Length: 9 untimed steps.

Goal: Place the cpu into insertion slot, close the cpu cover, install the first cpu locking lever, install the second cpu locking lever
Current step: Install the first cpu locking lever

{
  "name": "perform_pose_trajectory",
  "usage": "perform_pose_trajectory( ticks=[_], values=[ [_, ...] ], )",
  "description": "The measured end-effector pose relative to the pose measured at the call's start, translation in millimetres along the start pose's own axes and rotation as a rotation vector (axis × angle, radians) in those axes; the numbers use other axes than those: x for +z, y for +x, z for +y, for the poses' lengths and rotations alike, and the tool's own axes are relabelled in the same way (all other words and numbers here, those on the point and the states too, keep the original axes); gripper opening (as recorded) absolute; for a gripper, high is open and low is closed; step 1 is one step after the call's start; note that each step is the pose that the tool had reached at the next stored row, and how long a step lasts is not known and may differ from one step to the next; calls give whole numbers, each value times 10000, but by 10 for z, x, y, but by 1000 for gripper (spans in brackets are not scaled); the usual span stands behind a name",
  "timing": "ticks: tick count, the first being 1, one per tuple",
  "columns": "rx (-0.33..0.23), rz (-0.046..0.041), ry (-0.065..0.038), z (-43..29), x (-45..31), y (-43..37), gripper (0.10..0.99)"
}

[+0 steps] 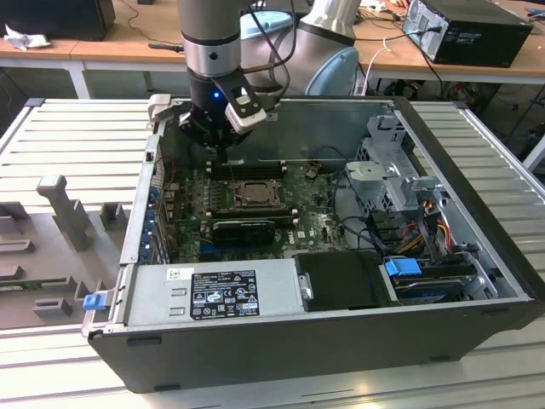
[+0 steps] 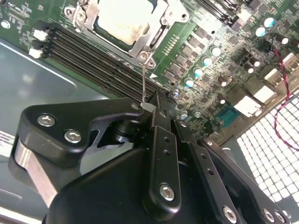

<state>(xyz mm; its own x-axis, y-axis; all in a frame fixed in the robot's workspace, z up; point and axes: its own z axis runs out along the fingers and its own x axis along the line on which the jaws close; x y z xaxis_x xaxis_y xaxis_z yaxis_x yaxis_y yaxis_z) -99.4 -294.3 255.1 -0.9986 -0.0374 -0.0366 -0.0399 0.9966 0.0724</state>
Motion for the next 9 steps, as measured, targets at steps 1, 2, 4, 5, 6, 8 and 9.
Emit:
perform_pose_trajectory(
  ticks=[1,2,4,5,6,8,9],
  values=[
    [0,1,0,-1,2,-28,106],
    [0,0,0,-2,3,-44,106],
    [0,4,0,-6,9,-140,106],
    [-2,10,-1,-9,13,-208,106],
    [1,11,-1,-10,16,-247,106],
    [1,17,-1,-15,24,-349,106],
    [2,21,-14,-17,30,-400,106]
  ],
)
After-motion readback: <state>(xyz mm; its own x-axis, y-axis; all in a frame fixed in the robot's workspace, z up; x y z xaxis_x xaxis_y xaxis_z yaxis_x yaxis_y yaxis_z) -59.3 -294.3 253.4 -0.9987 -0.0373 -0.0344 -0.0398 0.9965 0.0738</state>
